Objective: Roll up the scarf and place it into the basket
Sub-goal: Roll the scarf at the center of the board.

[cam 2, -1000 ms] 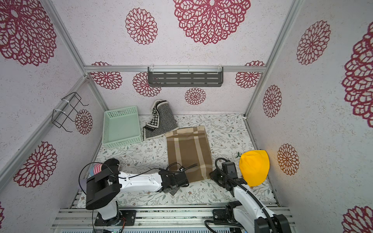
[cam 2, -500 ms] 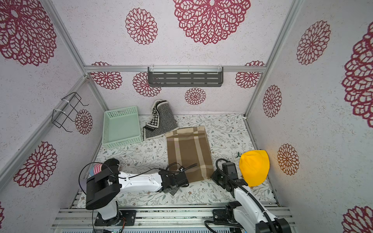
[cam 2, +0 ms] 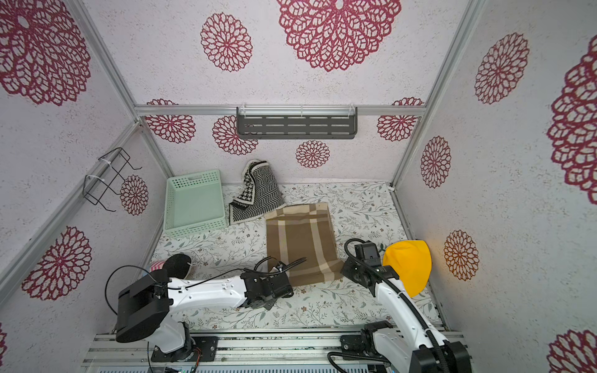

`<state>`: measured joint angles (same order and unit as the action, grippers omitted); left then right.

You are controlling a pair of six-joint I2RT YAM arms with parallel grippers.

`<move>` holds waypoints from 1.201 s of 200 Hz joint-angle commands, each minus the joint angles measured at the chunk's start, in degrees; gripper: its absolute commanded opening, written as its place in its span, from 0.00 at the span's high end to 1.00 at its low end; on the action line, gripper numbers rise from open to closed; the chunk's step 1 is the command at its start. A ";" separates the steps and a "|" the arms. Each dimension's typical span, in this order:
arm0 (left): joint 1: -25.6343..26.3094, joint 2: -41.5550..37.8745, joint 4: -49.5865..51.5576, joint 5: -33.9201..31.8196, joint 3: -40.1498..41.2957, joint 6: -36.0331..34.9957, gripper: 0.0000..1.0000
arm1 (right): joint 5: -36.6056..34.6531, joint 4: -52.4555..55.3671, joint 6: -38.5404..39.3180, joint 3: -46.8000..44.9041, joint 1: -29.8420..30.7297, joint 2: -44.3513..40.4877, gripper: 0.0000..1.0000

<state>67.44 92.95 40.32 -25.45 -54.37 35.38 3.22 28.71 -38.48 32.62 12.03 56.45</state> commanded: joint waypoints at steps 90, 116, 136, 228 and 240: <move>4.45 1.48 6.62 -1.91 -3.64 2.88 1.00 | 2.65 12.73 -1.36 0.83 9.34 -6.28 0.54; 3.77 -0.37 7.04 -2.52 -3.72 4.07 1.00 | 0.18 6.94 -3.02 1.35 18.45 -2.41 0.61; 0.97 -0.22 8.64 -0.81 -4.90 5.02 1.00 | 0.27 0.66 -1.96 0.76 22.06 -0.57 0.62; -21.08 0.28 17.00 22.36 -11.19 -2.02 1.00 | -6.11 -20.14 12.77 -3.47 33.59 -0.24 0.50; -22.91 1.36 19.14 22.21 -12.22 -3.40 1.00 | -6.65 -21.15 14.37 -2.86 35.45 1.57 0.49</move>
<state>47.92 94.08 53.54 -6.63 -64.29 35.79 0.12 12.86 -29.45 28.49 44.86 55.72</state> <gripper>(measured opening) 0.040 0.505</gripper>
